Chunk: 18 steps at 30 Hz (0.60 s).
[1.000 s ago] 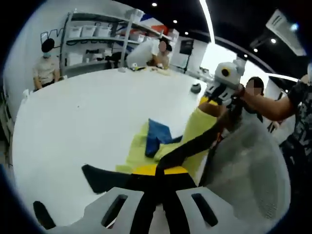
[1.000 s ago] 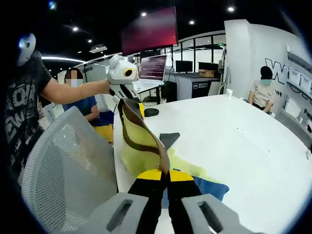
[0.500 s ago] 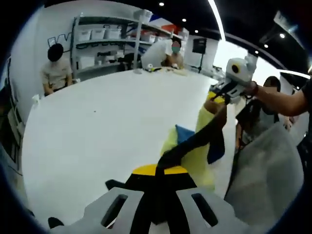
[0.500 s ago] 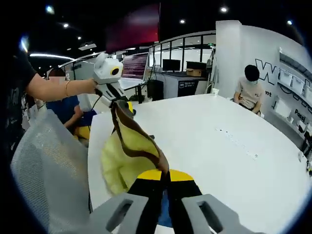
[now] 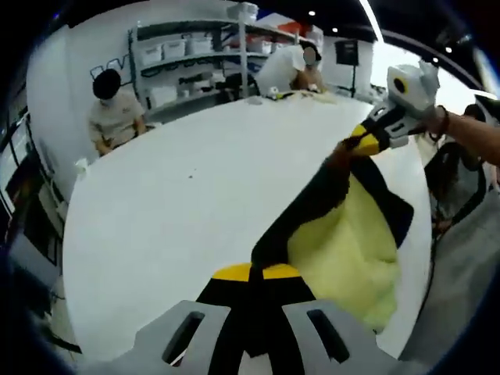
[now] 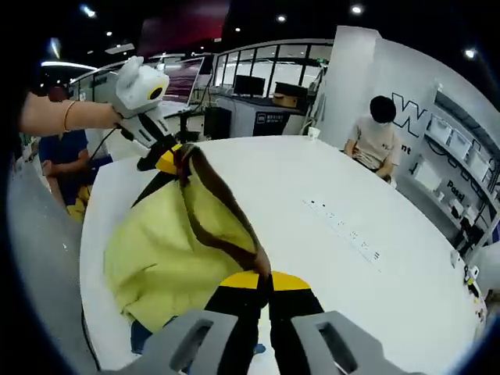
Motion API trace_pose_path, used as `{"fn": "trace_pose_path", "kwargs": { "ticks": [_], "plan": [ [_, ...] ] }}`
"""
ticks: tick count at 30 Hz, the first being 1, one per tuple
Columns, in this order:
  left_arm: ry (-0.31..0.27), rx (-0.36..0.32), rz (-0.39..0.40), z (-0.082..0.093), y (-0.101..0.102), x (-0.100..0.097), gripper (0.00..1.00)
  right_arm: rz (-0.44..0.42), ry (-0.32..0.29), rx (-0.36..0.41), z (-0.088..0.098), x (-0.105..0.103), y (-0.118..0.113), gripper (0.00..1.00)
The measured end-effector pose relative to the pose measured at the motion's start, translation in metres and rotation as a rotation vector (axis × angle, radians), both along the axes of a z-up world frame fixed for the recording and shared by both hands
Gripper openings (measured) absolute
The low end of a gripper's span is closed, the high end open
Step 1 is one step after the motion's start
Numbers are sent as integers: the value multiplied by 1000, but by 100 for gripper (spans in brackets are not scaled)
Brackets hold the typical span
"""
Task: Fold the garment on the visible template until the final outline fits inside the template.
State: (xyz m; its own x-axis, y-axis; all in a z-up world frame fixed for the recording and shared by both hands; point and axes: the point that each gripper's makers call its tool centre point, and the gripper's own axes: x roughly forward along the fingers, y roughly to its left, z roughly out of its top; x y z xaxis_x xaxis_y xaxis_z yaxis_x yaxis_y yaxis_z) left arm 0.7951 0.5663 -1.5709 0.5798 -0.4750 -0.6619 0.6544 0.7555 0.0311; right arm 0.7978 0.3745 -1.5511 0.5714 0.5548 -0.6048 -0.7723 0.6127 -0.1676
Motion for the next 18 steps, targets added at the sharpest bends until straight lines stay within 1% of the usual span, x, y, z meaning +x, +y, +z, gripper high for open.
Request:
{"fn": "trace_pose_path", "kwargs": {
  "ticks": [2, 4, 5, 6, 7, 8, 9, 10, 11, 12, 14, 16, 17, 18],
  "plan": [
    [-11, -4, 21, -4, 1, 9, 1, -16, 5, 3, -6, 9, 1, 0],
    [-12, 8, 46, -8, 3, 13, 1, -43, 11, -3, -11, 15, -2, 0],
    [-4, 21, 74, -18, 6, 23, 1, -76, 7, -3, -16, 23, -4, 0],
    [-1, 21, 77, -20, 5, 24, 1, -80, 6, -1, -17, 25, -4, 0],
    [1, 20, 79, -22, 3, 24, 1, -106, 9, 4, -23, 36, -5, 0],
    [2, 27, 92, -25, 3, 25, 1, -119, 9, 2, -25, 42, -6, 0],
    [-9, 45, 101, -29, 6, 34, 1, -125, 0, -6, -28, 47, -6, 0],
    [-7, 70, 134, -33, 11, 39, 1, -137, -3, -18, -33, 52, -8, 0],
    [-10, 77, 134, -37, 9, 43, 1, -145, -5, -26, -36, 55, -9, 0],
    [-13, 77, 138, -38, 8, 45, 1, -145, -7, -26, -37, 53, -6, 0],
    [-8, 92, 155, -41, 9, 47, 1, -162, -20, -29, -39, 56, -5, 0],
    [-10, 75, 189, -43, 10, 56, 1, -172, -33, -49, -41, 63, -7, 0],
    [2, 59, 226, -42, 10, 53, 1, -171, -42, -51, -40, 68, -5, 0],
    [-2, 62, 231, -43, 10, 54, 1, -177, -58, -46, -37, 72, -4, 0]
  ]
}}
